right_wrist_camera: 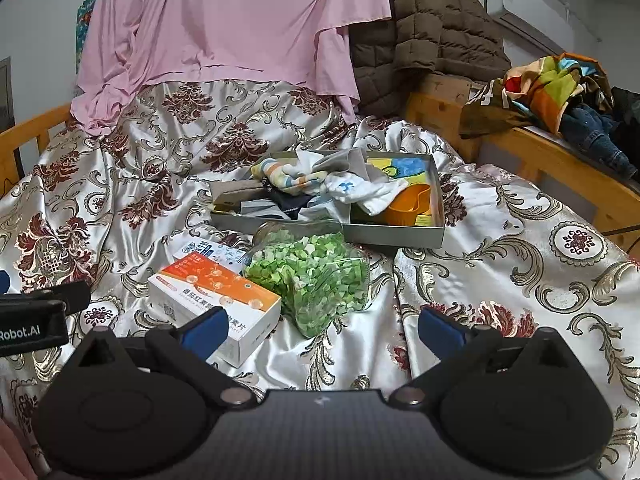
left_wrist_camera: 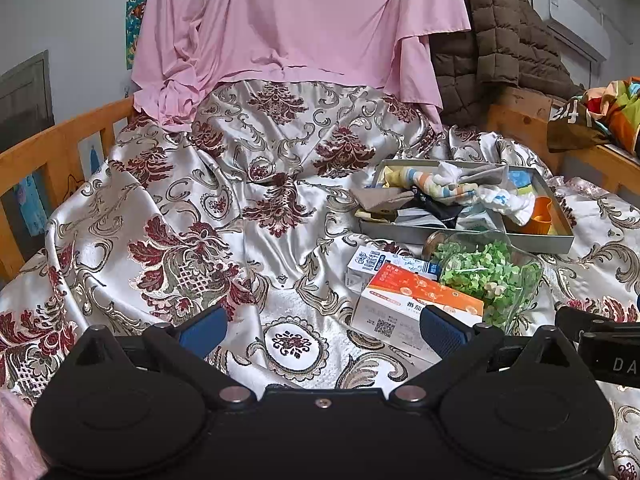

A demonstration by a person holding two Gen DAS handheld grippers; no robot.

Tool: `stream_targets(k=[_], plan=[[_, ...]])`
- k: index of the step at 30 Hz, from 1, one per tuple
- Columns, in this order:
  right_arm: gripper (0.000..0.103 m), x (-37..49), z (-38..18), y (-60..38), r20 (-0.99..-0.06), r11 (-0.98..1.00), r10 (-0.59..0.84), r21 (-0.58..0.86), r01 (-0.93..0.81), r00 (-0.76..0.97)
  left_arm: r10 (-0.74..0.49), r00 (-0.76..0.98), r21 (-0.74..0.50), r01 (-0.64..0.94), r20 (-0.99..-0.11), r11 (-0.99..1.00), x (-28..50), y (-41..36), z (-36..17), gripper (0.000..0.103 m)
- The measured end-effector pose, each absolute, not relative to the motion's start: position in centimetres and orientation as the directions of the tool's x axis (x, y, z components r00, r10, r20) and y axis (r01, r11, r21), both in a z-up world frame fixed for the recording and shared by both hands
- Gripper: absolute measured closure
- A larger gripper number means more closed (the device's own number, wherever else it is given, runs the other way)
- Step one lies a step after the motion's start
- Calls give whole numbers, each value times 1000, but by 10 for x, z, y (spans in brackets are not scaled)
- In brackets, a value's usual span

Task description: Organize soft objects

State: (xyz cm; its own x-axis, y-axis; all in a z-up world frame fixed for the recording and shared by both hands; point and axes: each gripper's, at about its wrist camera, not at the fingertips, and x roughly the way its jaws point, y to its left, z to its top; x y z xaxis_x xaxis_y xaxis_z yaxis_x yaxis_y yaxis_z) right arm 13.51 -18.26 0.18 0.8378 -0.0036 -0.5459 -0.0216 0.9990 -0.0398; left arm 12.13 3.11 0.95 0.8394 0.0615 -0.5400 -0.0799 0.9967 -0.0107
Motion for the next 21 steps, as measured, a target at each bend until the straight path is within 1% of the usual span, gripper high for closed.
stream_targets(k=[21], plan=[[0, 136, 1, -183, -548, 999, -5, -40, -21, 836, 61, 836, -10, -79, -545, 997, 122, 30, 9, 1]])
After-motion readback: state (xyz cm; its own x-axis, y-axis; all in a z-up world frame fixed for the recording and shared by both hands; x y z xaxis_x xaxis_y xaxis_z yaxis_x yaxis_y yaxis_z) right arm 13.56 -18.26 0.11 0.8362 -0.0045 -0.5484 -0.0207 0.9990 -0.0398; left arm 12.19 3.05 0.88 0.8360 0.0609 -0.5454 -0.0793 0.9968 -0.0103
